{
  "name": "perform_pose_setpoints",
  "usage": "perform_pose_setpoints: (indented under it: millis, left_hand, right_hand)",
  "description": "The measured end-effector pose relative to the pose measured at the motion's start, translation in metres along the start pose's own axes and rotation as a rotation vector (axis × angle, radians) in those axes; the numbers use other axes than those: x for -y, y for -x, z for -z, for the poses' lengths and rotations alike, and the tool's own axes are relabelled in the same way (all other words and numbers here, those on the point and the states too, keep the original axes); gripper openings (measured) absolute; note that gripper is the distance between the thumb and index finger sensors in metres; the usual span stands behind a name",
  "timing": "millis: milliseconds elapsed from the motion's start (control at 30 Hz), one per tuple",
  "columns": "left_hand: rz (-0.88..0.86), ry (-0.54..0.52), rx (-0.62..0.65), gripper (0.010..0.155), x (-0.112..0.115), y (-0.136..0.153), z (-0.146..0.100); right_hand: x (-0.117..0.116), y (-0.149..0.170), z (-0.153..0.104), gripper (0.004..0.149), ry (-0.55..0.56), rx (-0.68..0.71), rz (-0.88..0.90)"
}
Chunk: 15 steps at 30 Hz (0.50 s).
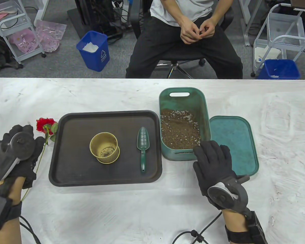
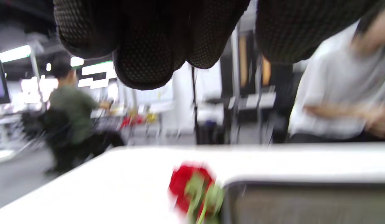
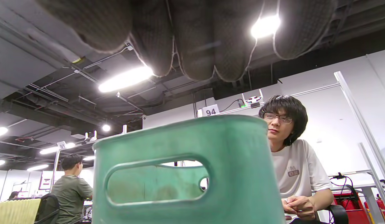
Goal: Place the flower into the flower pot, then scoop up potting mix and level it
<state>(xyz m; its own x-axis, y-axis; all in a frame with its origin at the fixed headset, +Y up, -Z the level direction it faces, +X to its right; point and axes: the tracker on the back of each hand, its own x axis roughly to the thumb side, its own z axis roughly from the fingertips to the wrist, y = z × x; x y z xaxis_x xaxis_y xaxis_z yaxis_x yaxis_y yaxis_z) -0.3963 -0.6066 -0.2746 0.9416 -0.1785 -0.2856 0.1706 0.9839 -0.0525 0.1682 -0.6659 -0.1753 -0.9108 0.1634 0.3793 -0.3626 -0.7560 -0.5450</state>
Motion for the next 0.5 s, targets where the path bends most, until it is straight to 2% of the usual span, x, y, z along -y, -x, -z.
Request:
perform_pose_setpoints:
  millis: [100,167,233,333,500]
  left_hand:
    - [0.163,0.197,-0.07,0.067,0.039,-0.017,0.038]
    - [0.207,0.351,-0.13,0.066,0.065,-0.02,0.055]
    - [0.211,0.457,-0.213,0.067,0.086,-0.018,0.065]
    - [0.165,0.482,-0.265,0.065,0.103,-0.012,0.074]
    - [0.103,0.383,-0.236,0.045,0.099,-0.006,0.079]
  right_hand:
    - [0.0,-0.002,-0.002,0.053,-0.001,0.012,-0.025]
    - [0.0,-0.001,-0.004,0.053,-0.004,0.012,-0.038]
    - [-0.001,0.002,-0.005,0.053,-0.009,-0.001,-0.045]
    - [0.0,0.006,-0.004,0.052,-0.004,-0.016,-0.039]
    - [0.003,0.011,-0.005,0.052,0.014,-0.042,-0.042]
